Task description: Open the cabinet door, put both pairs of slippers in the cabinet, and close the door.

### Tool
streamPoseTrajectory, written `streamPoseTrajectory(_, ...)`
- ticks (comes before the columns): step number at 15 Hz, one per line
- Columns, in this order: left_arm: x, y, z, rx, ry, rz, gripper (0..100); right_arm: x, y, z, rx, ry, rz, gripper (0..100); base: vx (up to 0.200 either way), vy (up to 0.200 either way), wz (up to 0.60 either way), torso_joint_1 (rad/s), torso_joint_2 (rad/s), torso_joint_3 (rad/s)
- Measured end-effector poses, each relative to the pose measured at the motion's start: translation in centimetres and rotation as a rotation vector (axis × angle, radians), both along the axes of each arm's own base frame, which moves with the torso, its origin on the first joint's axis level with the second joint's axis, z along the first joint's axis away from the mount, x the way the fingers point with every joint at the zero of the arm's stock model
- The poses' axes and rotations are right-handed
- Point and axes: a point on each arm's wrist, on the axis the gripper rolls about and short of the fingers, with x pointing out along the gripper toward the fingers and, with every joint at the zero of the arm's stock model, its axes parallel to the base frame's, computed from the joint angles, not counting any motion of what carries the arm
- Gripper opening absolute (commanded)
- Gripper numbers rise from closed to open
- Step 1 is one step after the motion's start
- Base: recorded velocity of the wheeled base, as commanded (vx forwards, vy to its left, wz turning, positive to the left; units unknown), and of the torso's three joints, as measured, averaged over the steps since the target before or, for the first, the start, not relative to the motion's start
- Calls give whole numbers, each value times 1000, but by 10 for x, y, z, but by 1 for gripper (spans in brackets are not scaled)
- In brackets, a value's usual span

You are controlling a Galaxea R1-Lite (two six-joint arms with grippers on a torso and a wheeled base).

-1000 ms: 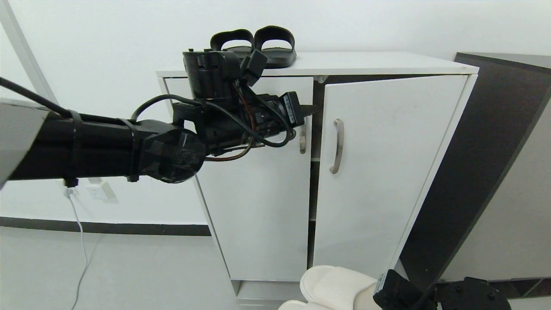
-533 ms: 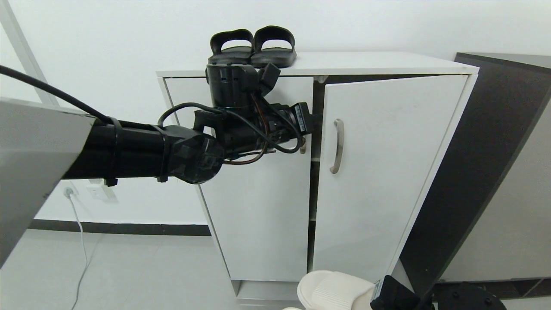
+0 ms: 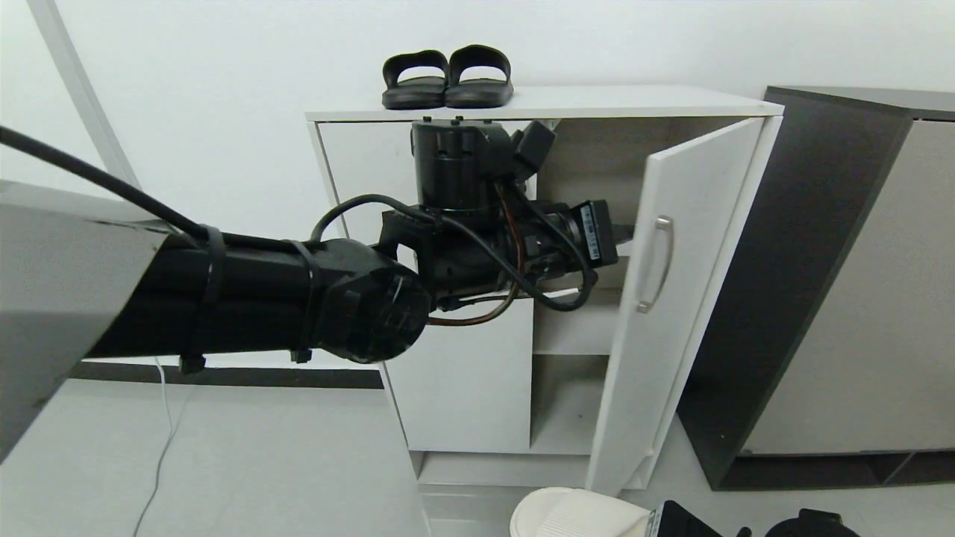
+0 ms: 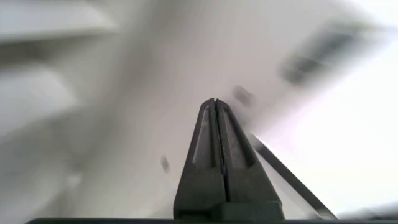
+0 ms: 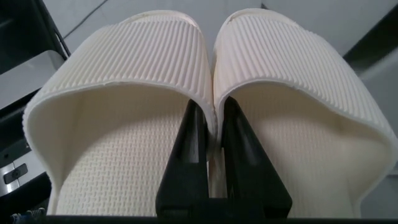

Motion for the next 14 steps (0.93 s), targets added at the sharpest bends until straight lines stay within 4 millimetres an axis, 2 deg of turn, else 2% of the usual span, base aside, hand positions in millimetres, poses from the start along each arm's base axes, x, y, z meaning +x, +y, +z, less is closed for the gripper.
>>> streamPoseTrajectory(2,-19,-9,4,-12,-16,-47,0,-1,0,0,-1,1,4,0,0,0,0,0,0,0)
streamPoseTrajectory(3,-22,-10,5,-13,-19,-53,0,-1,0,0,-1,1,5,0,0,0,0,0,0,0)
streamPoseTrajectory(6,-11,6,6,-9,-19,-3,0,8,2,4,23,-23,-46,0,0,0,0,0,0,0)
streamPoseTrajectory(8,-1,30,15,-12,-45,65,0,30,3,12,56,-67,-172,0,0,0,0,0,0,0)
streamPoseTrajectory(10,-2,56,24,27,-76,192,0,60,6,21,104,-111,-343,0,0,0,0,0,0,0)
streamPoseTrajectory(14,-28,104,30,208,-132,682,0,118,16,26,130,-205,-720,0,0,0,0,0,0,0)
